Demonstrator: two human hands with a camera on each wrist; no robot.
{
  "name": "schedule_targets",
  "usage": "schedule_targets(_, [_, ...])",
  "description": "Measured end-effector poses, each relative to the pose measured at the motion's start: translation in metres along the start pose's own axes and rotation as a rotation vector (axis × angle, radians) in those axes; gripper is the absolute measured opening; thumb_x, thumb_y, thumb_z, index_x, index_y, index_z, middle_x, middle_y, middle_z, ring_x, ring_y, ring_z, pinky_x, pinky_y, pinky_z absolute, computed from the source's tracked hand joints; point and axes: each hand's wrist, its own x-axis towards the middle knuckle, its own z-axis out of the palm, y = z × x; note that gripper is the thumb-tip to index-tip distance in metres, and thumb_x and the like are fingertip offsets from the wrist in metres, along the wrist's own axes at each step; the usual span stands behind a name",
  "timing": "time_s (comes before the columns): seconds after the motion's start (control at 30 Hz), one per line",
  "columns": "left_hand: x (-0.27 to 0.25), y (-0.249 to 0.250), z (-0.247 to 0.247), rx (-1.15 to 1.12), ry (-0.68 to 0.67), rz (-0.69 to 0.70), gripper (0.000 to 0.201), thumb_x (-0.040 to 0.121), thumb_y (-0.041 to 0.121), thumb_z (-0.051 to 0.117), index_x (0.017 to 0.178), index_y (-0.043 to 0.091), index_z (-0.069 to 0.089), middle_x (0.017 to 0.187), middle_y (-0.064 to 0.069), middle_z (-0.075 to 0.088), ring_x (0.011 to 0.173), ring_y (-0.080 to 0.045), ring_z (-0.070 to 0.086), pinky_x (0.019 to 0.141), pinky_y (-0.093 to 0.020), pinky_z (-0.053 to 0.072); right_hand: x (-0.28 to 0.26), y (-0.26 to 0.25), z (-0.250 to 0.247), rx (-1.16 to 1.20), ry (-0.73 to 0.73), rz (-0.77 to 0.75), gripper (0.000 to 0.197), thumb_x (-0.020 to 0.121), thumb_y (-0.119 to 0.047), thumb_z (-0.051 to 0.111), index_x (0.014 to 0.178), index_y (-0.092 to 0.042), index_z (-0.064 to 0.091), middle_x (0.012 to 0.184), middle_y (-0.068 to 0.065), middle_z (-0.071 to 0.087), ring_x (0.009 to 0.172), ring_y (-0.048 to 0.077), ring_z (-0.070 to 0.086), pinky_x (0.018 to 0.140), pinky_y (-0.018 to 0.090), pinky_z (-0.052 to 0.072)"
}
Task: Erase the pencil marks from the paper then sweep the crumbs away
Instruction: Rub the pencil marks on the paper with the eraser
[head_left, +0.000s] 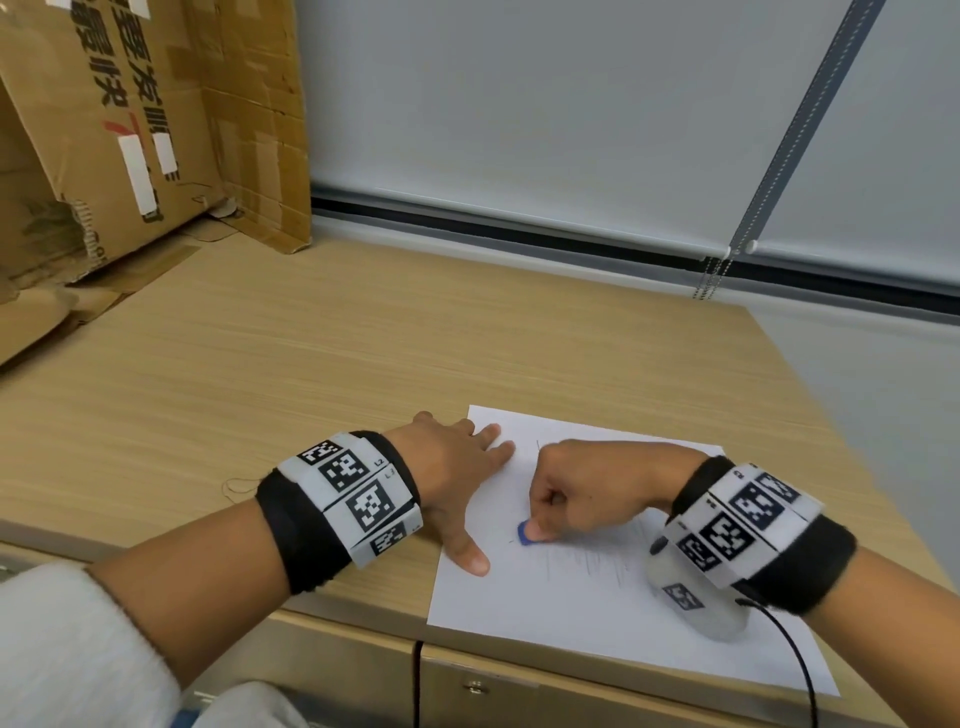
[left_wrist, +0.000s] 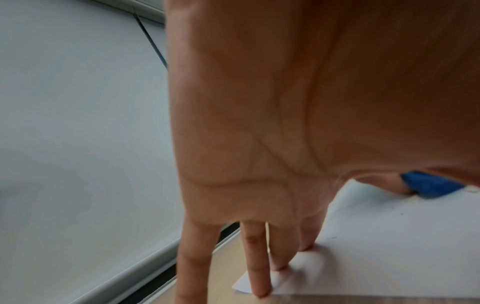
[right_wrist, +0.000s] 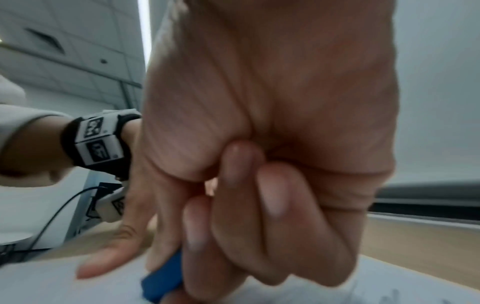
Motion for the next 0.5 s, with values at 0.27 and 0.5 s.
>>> schedule_targets(0.27, [-0.002,0.000,0.000,-0.002,0.008,0.002,0.125,0.071,0.072,0.067,0.155,0.022,-0.010,0.163,0.003,-0.008,0.148,-0.021,0.008,0.115,-0.051,0.018,-0.004,0.001,0.004,0.015,0.020,-0.006,0.047,0.091,-0.043,0.057,0.056,-0.013,0.048,0.051,-0.004,0.039,0.048,0.011,0.033,0.052,0.028,0.033])
schedule_targets(0.5, [-0.002,0.002,-0.001,0.012,0.004,0.001,0.124,0.072,0.071,0.066,0.155,0.022,-0.012,0.163,0.002,-0.010,0.148,-0.020,0.007,0.114,-0.049,0.019,-0.001,0.006,0.002,0.025,0.112,0.016,0.048,0.092,-0.041,0.056,0.055,-0.012,0.047,0.051,-0.002,0.040,0.050,0.016,0.035,0.053,0.030,0.034])
